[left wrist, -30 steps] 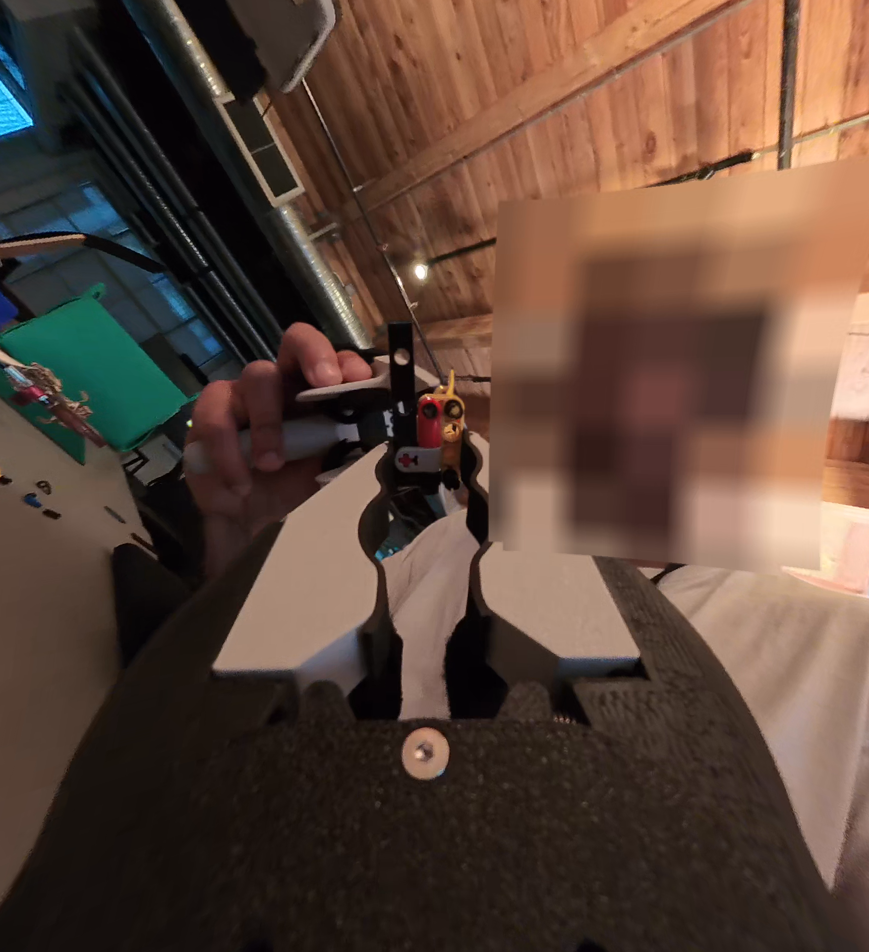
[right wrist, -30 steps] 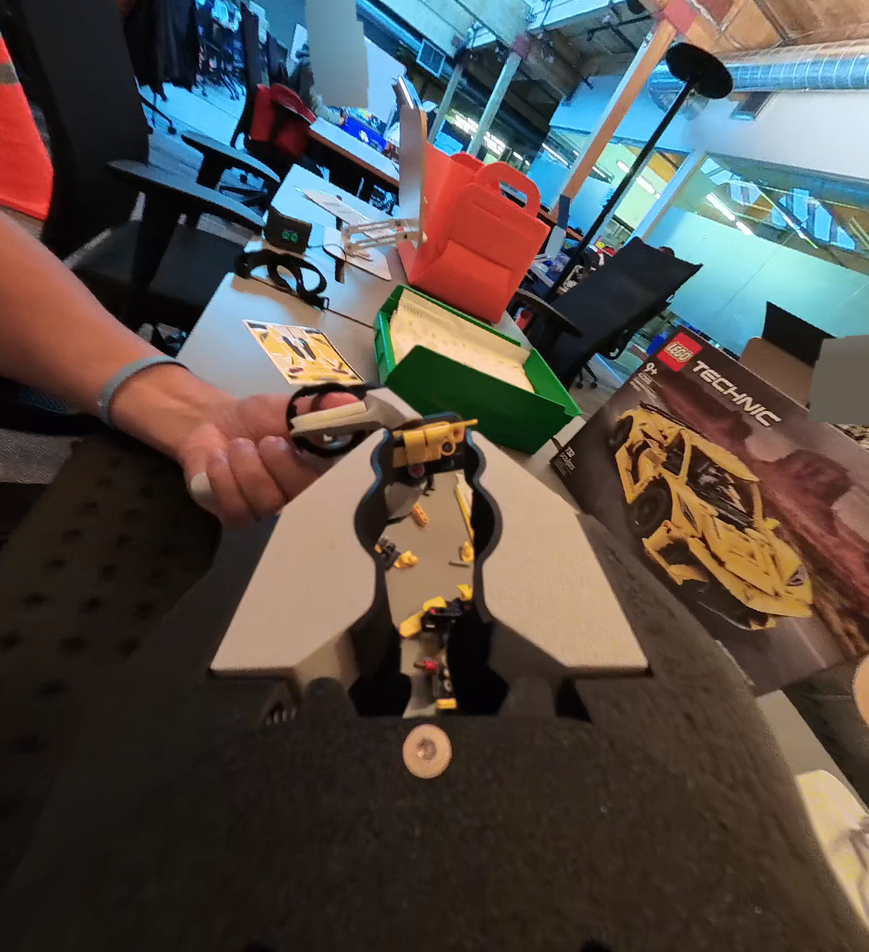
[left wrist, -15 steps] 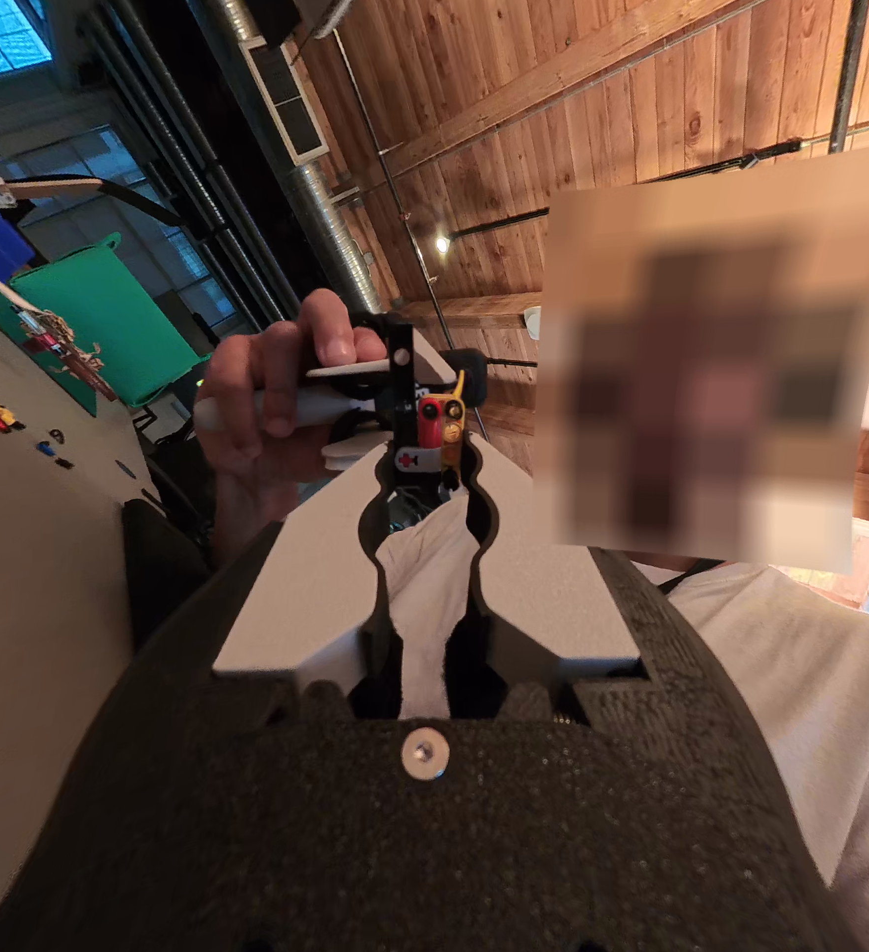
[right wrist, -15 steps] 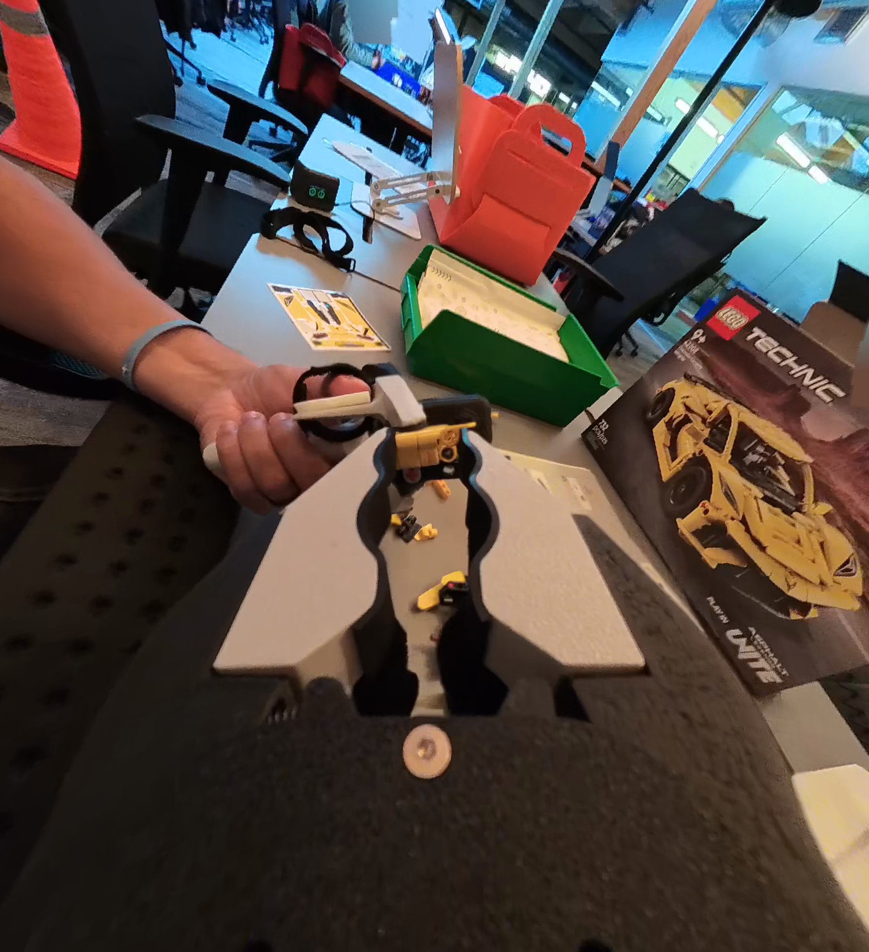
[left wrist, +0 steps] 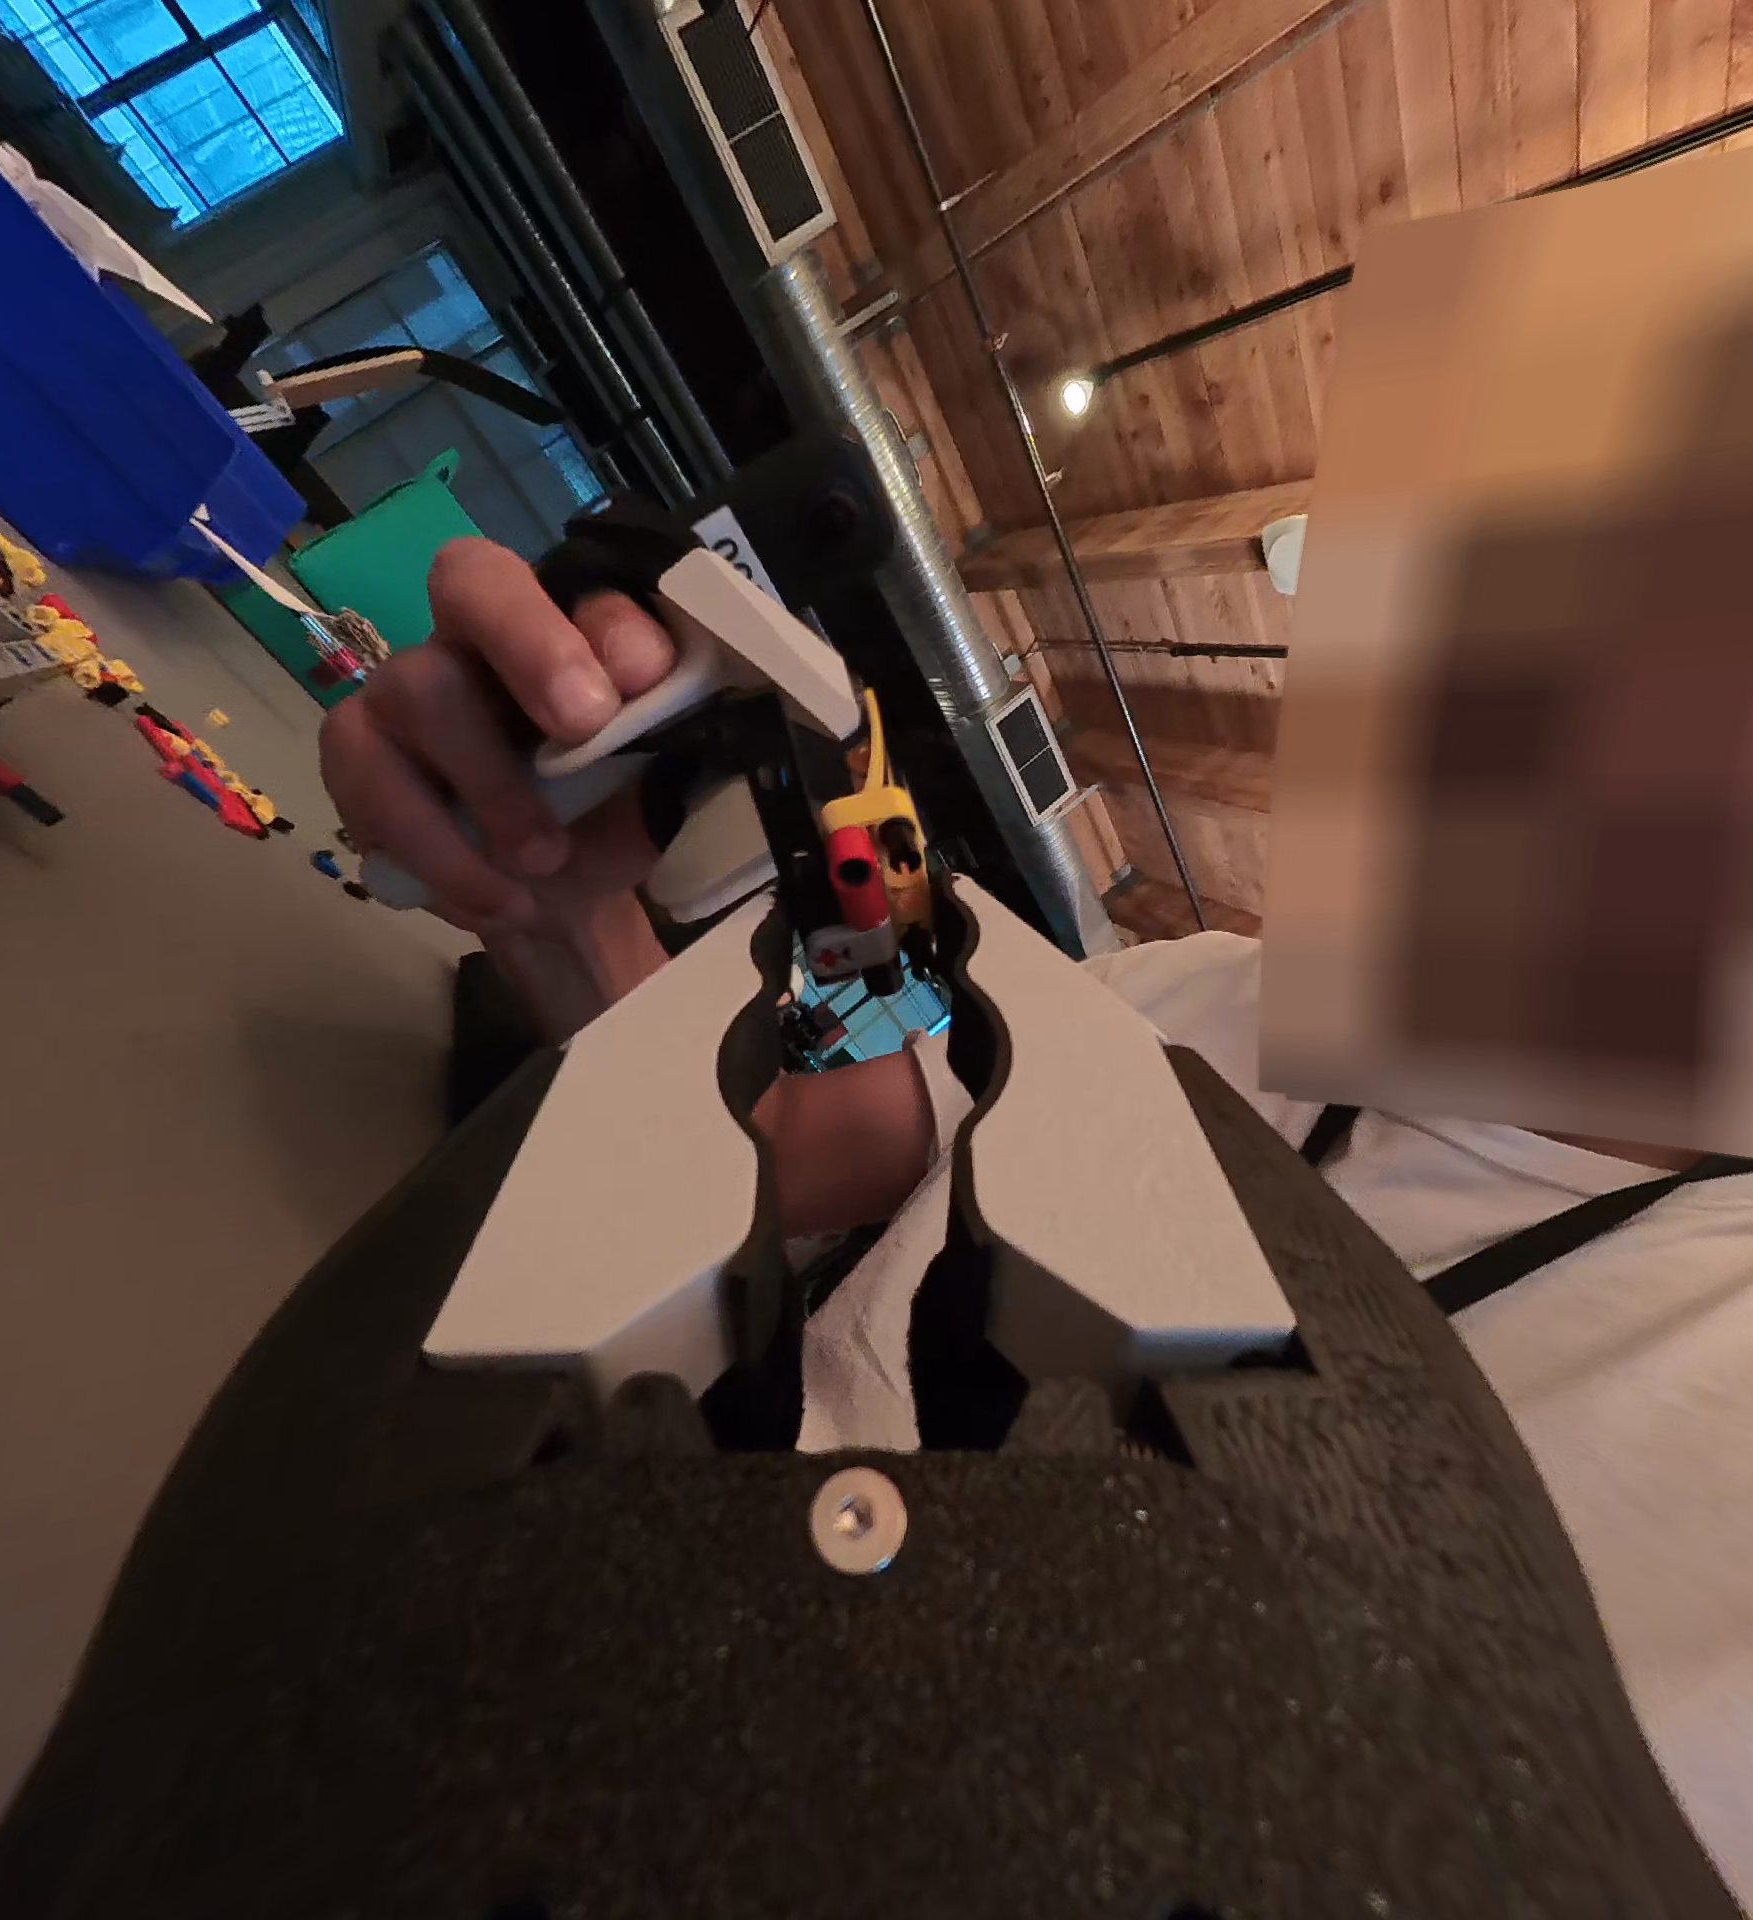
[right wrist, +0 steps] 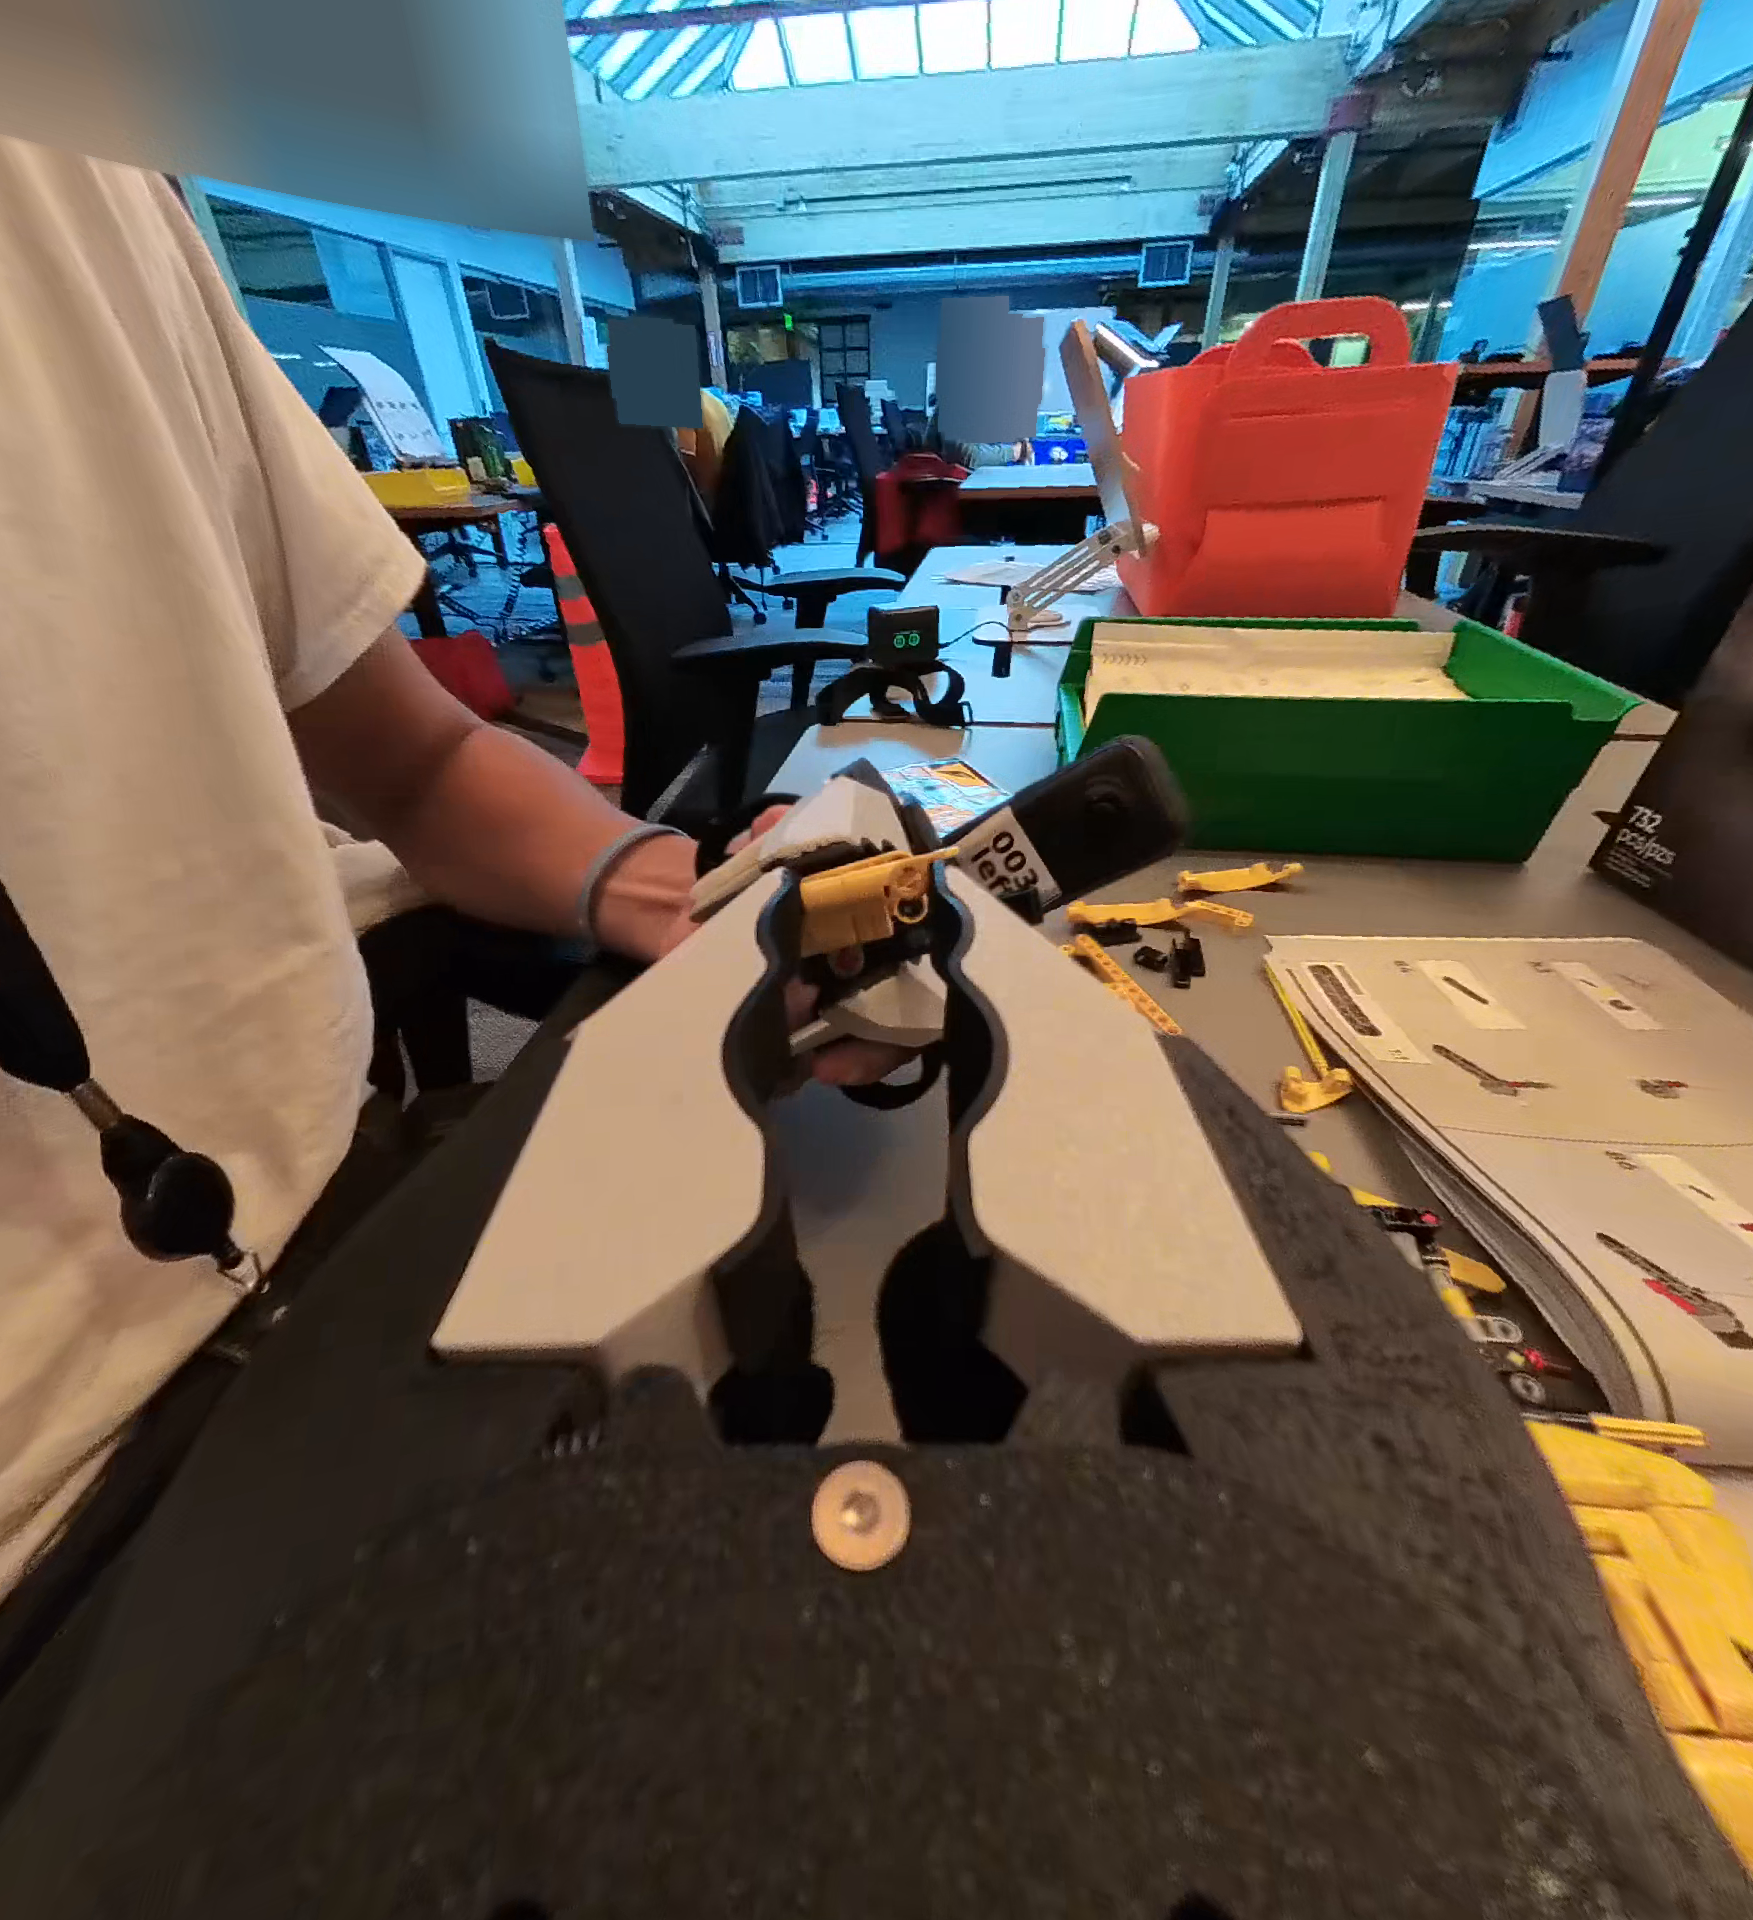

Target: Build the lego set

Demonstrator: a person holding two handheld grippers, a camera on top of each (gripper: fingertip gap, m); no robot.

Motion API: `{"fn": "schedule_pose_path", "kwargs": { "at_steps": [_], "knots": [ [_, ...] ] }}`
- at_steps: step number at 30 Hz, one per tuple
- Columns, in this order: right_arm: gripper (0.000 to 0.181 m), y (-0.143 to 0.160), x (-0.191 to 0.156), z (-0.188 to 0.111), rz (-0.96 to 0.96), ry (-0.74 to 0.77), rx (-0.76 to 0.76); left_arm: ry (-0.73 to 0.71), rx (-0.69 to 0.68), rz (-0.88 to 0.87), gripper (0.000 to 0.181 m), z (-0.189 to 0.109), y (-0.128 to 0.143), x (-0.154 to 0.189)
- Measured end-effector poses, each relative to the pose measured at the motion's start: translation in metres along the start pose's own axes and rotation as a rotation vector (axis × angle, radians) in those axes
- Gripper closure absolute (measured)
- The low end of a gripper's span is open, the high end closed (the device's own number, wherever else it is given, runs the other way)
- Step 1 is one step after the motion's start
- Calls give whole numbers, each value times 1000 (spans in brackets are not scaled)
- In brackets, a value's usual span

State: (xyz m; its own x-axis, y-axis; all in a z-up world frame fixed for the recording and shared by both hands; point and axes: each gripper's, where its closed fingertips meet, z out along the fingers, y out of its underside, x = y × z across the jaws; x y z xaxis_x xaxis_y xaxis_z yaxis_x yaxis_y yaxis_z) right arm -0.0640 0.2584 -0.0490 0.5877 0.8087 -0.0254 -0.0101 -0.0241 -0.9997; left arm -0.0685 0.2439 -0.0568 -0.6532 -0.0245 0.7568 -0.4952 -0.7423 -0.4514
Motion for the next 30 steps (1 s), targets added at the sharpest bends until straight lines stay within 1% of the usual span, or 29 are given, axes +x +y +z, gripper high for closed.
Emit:
{"fn": "schedule_pose_path", "kwargs": {
  "at_steps": [2,4,6,7,9,11,12,16,19,21,23,27,28,30],
  "knots": [
    [158,1,1,0,-6,0,6,-17,9,17,156,-1,-1,-1],
    [159,3,10,0,36,31,18,-94,53,103,157,-5,-10,-6],
    [151,0,25,-2,154,76,80,-215,93,211,157,-13,-20,-16],
    [150,-1,31,-3,231,89,108,-267,122,274,157,-17,-27,-17],
    [158,-4,29,0,350,30,161,-330,159,371,157,-22,-35,-15],
    [155,1,33,7,414,42,168,-388,179,423,157,-27,-40,-18],
    [157,1,35,8,429,52,182,-385,195,426,157,-29,-42,-17],
    [154,12,48,15,450,132,148,-376,229,433,157,-32,-47,-14],
    [157,5,43,20,492,91,203,-404,208,466,156,-29,-45,-16],
    [169,4,45,20,504,96,215,-413,195,492,156,-26,-42,-17],
    [169,4,44,19,528,85,216,-424,193,518,156,-25,-42,-17],
    [169,11,42,13,569,43,178,-440,145,502,154,-24,-37,-22],
    [170,12,43,11,561,48,163,-449,140,514,149,-26,-38,-21],
    [170,18,44,6,517,86,114,-476,142,551,145,-31,-42,-20]
  ]
}}
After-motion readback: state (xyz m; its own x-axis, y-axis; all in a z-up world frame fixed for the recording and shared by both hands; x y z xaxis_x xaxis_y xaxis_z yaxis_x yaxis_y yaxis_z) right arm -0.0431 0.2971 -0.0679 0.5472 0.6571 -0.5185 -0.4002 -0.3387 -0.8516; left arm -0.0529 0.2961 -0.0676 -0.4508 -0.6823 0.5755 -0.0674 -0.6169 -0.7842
